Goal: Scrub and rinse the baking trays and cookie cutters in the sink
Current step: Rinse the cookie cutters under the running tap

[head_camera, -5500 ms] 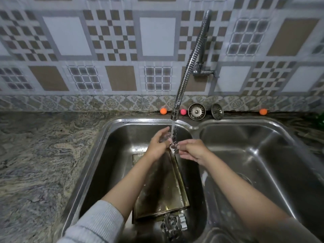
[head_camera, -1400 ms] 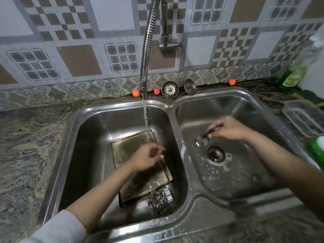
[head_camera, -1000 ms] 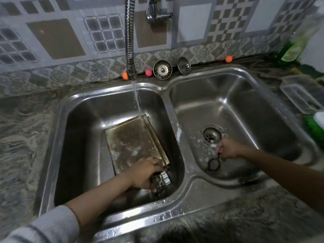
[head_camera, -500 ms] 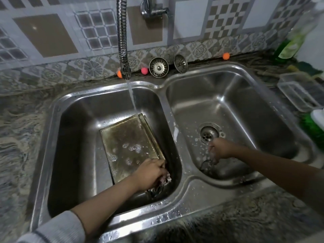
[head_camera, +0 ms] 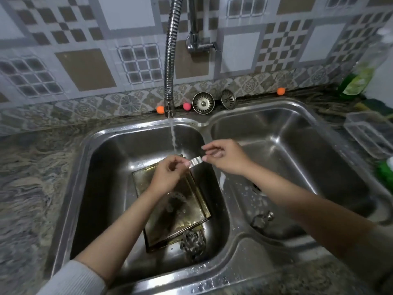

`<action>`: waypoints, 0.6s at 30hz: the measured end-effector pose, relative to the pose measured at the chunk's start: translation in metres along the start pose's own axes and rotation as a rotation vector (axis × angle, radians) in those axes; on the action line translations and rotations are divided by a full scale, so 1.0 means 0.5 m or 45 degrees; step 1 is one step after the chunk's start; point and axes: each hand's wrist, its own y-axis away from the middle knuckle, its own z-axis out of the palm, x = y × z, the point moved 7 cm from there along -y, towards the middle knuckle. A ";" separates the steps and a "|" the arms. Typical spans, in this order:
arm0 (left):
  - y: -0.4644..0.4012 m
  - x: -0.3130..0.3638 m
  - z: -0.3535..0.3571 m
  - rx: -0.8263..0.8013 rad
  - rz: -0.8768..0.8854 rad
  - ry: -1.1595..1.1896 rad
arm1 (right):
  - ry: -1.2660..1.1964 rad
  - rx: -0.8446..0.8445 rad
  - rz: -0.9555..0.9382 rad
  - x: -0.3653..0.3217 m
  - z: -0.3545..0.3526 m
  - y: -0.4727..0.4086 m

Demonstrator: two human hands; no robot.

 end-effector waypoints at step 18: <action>-0.047 0.029 -0.058 0.291 -0.166 0.291 | -0.482 0.105 0.123 -0.021 0.076 -0.101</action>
